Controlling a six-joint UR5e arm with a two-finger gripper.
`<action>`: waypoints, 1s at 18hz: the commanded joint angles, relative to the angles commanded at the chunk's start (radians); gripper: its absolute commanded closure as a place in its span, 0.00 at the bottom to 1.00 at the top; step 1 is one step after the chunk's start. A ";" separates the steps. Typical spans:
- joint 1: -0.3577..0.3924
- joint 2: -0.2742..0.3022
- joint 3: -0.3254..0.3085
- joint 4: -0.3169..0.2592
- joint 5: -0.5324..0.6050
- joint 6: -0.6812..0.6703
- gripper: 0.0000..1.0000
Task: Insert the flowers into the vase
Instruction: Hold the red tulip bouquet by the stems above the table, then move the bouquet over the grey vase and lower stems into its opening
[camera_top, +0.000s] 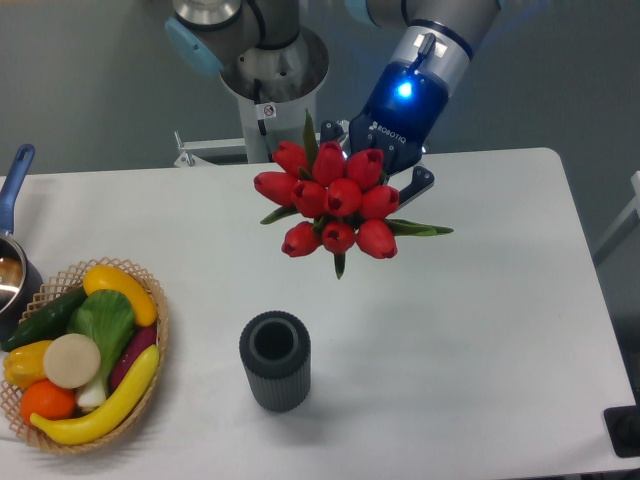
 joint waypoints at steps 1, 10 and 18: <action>0.000 0.002 -0.002 0.000 0.002 0.002 0.66; -0.002 0.002 -0.006 0.005 0.002 0.003 0.66; -0.032 -0.018 -0.006 0.037 -0.012 0.003 0.67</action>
